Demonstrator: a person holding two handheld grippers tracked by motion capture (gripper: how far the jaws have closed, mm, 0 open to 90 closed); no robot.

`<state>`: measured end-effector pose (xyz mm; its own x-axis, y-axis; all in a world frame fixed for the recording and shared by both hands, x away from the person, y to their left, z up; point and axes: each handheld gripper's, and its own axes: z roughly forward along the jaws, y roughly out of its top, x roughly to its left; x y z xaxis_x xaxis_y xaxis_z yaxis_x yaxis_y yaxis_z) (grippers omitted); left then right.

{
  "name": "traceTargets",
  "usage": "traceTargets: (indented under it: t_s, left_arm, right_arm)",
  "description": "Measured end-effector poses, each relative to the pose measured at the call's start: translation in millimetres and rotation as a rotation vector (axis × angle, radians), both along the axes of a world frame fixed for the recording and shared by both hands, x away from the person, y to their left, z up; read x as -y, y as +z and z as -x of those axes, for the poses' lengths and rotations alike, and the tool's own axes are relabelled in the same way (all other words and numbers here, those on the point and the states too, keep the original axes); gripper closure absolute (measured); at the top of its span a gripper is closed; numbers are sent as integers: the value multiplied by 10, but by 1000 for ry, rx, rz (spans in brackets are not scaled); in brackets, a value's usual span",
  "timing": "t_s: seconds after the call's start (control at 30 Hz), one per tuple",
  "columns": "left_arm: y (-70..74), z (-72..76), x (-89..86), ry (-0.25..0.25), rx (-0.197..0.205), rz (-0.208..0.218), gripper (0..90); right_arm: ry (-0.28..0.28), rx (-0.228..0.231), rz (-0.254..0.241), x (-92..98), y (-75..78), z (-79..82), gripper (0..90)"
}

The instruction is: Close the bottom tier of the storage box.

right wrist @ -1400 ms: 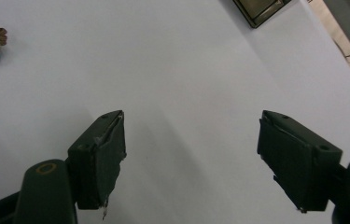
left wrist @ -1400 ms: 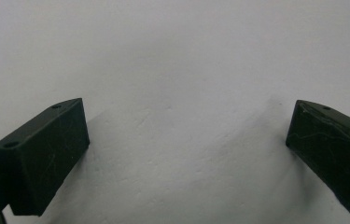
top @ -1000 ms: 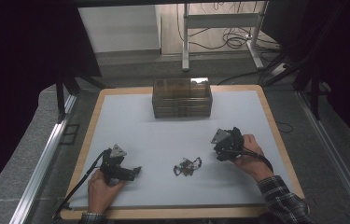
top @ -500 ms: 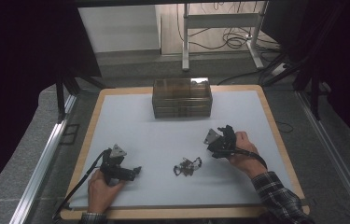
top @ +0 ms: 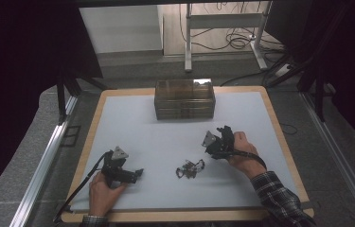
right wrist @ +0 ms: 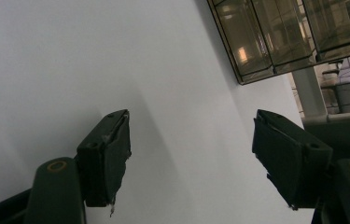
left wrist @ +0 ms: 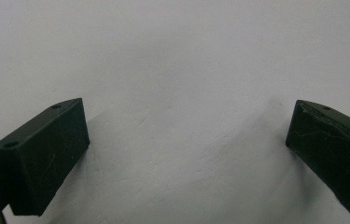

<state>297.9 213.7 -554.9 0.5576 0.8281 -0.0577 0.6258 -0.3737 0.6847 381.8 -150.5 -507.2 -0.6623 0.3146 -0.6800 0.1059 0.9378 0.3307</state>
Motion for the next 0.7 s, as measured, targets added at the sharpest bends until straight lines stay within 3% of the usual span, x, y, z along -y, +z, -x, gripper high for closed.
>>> traceTargets:
  t_s: [0.3, 0.7]
  left_arm:
    - [0, 0, 0, 0, 0, 0, 0]
    - [0, 0, 0, 0, 0, 0, 0]
  right_arm:
    - [22, 44, 55, -93, -52, -10, 276]
    - [42, 94, 90, -196, -83, -23, 313]
